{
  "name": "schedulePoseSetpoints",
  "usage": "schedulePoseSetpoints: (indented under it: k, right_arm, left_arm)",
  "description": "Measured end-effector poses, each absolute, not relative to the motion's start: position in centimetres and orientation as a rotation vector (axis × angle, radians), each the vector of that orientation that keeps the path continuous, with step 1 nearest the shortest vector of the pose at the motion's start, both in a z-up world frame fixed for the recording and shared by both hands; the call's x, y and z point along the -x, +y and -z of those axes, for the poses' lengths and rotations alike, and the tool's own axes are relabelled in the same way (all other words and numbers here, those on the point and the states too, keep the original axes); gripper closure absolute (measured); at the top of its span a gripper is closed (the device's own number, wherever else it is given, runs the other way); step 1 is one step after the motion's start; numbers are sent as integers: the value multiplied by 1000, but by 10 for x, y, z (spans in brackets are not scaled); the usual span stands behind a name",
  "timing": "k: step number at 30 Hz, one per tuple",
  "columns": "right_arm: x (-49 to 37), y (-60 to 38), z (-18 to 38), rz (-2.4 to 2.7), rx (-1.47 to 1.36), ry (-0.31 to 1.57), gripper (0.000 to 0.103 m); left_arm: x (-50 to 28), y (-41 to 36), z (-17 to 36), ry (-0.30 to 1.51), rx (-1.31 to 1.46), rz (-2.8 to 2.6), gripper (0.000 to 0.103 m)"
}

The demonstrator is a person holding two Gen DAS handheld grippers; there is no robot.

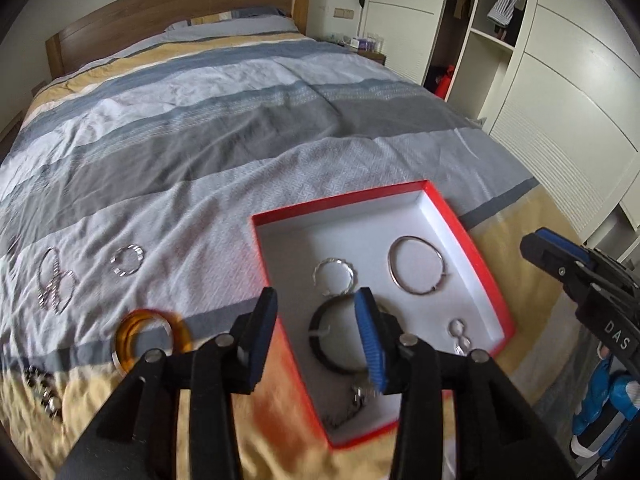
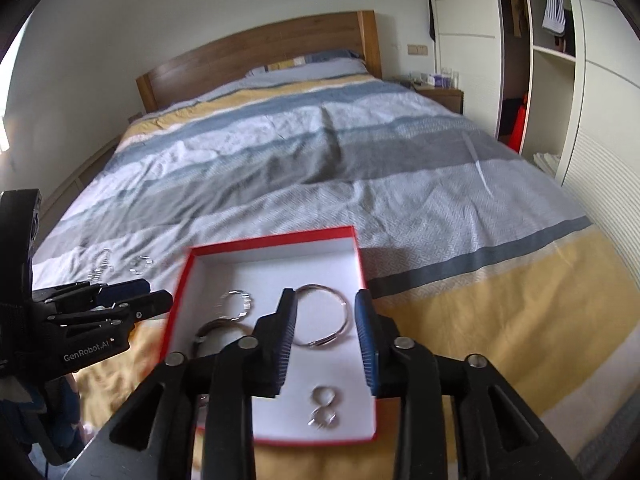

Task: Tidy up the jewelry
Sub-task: 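Open both tools to release the ring and bangle into the box, then withdraw both open tools from the red box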

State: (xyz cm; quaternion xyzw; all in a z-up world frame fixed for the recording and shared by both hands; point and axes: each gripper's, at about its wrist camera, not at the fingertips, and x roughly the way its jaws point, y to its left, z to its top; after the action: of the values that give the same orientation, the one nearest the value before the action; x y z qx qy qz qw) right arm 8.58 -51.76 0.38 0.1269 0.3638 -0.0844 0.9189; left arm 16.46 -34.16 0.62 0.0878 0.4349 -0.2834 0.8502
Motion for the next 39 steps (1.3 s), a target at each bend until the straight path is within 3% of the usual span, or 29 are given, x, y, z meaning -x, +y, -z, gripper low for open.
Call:
schedulePoseSetpoints:
  k: [5,20,39]
  right_arm:
    - [-52,-481,-35,141,-242,713,65]
    - [25,-361,-81,31,-209,658,52]
    - [70,-282,-78,-33,-108,703,46]
  left_arm:
    - [-125,-296,-27,898,-182,547,59]
    - [-27,-144,-66,813,-93,388,58]
    - [50,-58,-84,680,-17,237,58]
